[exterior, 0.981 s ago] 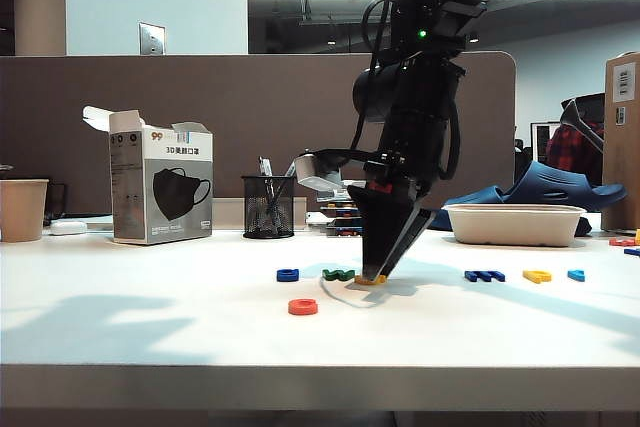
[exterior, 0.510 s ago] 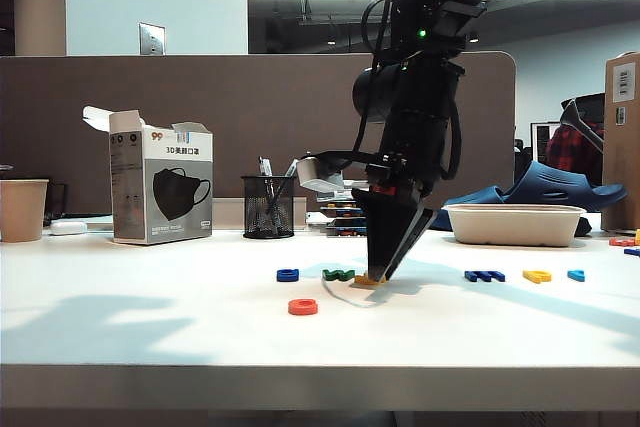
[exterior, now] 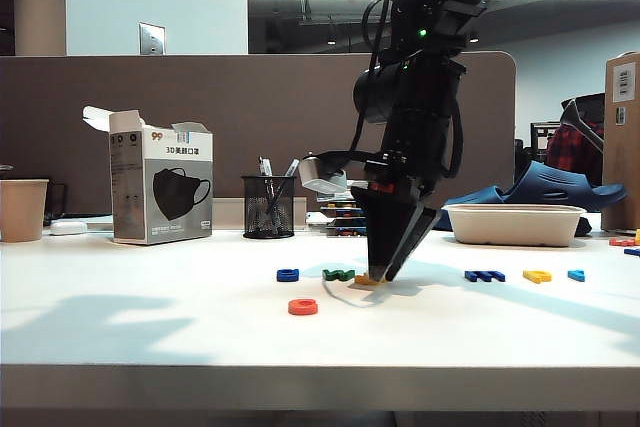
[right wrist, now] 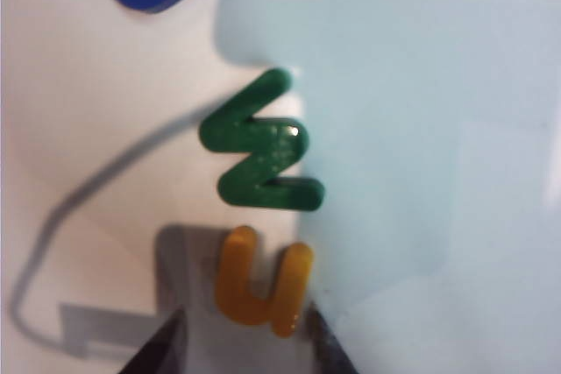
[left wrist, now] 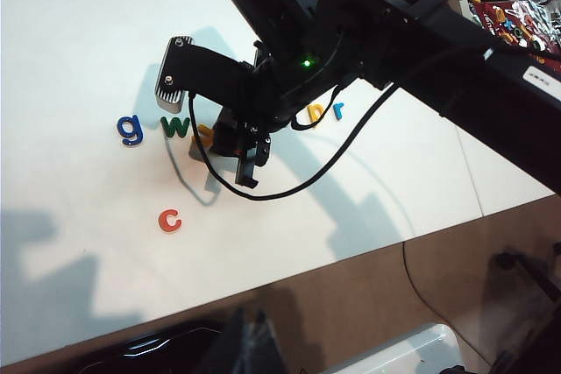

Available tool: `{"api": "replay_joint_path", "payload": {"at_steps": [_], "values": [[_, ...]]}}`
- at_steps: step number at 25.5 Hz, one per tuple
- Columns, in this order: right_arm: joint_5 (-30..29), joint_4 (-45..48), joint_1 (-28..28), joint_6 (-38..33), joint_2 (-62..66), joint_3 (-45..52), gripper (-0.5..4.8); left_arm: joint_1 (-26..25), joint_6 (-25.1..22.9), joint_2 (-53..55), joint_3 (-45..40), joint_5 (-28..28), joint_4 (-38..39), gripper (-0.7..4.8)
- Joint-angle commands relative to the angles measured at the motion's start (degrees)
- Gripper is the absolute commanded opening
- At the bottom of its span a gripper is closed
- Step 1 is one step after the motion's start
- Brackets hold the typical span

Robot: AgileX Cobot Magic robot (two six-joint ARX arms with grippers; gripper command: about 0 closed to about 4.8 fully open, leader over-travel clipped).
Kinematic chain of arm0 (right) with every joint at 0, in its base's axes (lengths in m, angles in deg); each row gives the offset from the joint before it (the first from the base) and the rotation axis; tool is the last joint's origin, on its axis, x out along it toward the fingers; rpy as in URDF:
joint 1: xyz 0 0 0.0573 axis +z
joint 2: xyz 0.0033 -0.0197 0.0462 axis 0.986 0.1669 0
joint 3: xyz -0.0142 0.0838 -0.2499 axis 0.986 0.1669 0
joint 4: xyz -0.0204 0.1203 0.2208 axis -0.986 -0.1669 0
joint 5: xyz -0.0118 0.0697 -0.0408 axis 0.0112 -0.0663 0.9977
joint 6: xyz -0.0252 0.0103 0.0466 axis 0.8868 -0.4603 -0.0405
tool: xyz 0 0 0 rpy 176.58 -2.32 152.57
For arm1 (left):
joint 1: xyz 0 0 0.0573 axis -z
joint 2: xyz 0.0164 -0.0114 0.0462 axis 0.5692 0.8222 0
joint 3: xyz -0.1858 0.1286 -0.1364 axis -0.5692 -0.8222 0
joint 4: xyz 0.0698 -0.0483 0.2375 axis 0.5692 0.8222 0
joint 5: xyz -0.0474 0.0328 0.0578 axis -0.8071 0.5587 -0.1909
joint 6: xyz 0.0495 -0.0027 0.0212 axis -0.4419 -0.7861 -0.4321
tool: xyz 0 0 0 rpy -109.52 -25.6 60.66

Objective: Select the appropriate letters from the row of letter magnets placed on the table to arrange into the word "cup".

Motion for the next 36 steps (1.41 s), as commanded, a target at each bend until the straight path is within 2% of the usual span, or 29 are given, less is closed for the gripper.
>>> {"api": "replay_joint_path", "payload": {"at_steps": [1,17,24,28,31,36], "values": [[-1.7,0.5,0.0,-2.7,0.0,0.0,1.81,0.0,-0.3,-0.2,0.3,0.2,-0.3,-0.05],[-2.1,2.4,0.8,-8.3,0.2,0.0,1.8,0.0,-0.2,-0.2,0.3,0.2,-0.3,-0.05],[0.3,2.3,1.0,-9.4,0.5,0.0,1.78,0.0,-0.3,-0.2,0.3,0.2,-0.3,-0.05],[0.3,2.0,1.0,-9.3,0.5,0.0,1.65,0.0,-0.2,-0.2,0.3,0.2,-0.3,-0.05],[0.3,2.0,1.2,-9.4,0.5,0.0,1.19,0.0,-0.2,-0.2,0.3,0.2,-0.3,-0.05],[0.3,2.2,1.6,-9.4,0.5,0.0,1.14,0.0,-0.3,-0.2,0.3,0.2,-0.3,-0.05]]}}
